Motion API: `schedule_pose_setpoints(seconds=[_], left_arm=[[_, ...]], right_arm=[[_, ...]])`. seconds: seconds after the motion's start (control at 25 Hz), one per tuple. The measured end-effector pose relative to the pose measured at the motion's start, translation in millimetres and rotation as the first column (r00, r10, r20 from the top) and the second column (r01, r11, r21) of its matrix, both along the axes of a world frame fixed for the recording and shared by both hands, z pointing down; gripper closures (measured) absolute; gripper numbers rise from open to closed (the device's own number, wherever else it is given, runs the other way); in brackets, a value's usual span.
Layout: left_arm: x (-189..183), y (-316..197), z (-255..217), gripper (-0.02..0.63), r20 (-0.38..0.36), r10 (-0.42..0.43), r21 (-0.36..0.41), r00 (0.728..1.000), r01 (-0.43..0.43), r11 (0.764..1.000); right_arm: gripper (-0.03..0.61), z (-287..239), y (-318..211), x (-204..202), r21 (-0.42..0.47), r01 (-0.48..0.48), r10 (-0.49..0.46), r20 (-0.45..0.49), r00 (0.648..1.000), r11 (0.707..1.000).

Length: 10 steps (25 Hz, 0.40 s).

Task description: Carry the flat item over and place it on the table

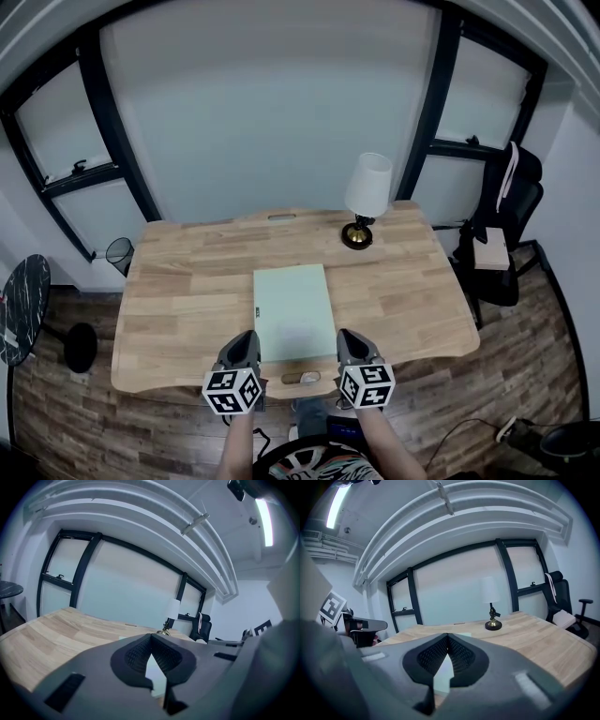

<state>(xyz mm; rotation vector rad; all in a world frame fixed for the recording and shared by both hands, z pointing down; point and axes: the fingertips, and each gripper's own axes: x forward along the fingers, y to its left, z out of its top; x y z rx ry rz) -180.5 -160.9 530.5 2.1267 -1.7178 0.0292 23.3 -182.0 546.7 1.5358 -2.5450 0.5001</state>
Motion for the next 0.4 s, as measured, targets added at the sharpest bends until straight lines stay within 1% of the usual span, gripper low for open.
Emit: schedule_pose_setpoints(seconds=[0.12, 0.4], left_arm=[[2, 0, 0, 0.607, 0.009, 0.012, 0.004, 1.000, -0.012, 1.000], [-4, -7, 0, 0.606, -0.019, -0.001, 0.007, 1.000, 0.001, 1.000]], right_arm=[[0.574, 5, 0, 4, -0.010, -0.007, 0.007, -0.004, 1.000, 1.000], [0.574, 5, -10, 5, -0.012, -0.010, 0.010, 0.011, 1.000, 1.000]])
